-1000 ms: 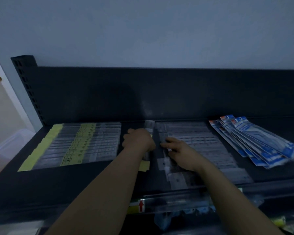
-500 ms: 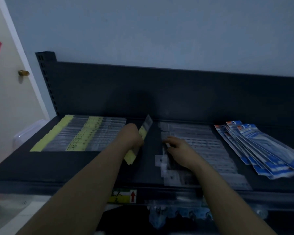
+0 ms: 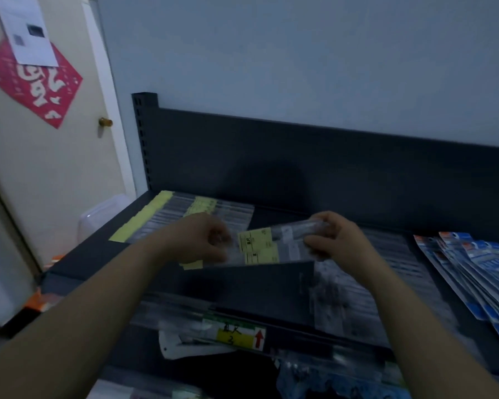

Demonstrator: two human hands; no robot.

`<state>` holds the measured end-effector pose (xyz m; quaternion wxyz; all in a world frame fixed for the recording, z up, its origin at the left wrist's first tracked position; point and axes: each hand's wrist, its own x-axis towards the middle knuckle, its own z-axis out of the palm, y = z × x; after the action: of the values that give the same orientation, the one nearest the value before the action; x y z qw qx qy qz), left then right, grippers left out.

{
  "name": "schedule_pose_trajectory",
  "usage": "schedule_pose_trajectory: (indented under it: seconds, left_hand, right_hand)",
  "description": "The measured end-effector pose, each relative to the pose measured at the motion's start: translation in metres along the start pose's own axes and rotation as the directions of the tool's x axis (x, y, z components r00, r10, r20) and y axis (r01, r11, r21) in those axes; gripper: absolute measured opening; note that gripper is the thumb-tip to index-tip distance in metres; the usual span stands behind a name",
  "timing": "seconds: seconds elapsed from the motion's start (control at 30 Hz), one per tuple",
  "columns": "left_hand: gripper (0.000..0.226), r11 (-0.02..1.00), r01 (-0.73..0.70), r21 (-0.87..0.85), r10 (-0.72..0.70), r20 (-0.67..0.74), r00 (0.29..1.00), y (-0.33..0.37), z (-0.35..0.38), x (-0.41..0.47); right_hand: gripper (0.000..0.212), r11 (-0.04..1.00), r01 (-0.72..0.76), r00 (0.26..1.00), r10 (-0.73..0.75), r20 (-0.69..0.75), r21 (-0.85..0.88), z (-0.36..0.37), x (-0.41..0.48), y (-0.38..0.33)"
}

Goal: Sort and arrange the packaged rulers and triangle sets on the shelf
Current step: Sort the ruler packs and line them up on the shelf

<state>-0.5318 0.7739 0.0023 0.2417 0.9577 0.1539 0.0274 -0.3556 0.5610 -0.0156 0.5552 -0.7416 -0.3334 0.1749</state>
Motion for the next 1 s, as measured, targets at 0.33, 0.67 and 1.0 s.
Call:
schedule_pose_trajectory:
  seconds: [0.33, 0.67, 1.0]
  left_hand:
    - [0.038, 0.975, 0.194, -0.106, -0.206, -0.119, 0.971, -0.094, -0.043, -0.030]
    - [0.032, 0.984, 0.177, -0.028, -0.177, -0.015, 0.984, -0.172, -0.066, -0.019]
    - [0.014, 0.989, -0.105, 0.104, 0.113, -0.075, 0.991, -0.187, -0.060, -0.023]
  right_hand:
    - [0.013, 0.994, -0.078, 0.997, 0.079, -0.021, 0.077, 0.091, 0.018, -0.002]
    - [0.017, 0.975, -0.156, 0.973, 0.124, -0.195, -0.161, 0.165, 0.020, -0.016]
    - [0.020, 0.962, -0.171, 0.947, 0.100, -0.305, -0.214, 0.184, -0.010, -0.020]
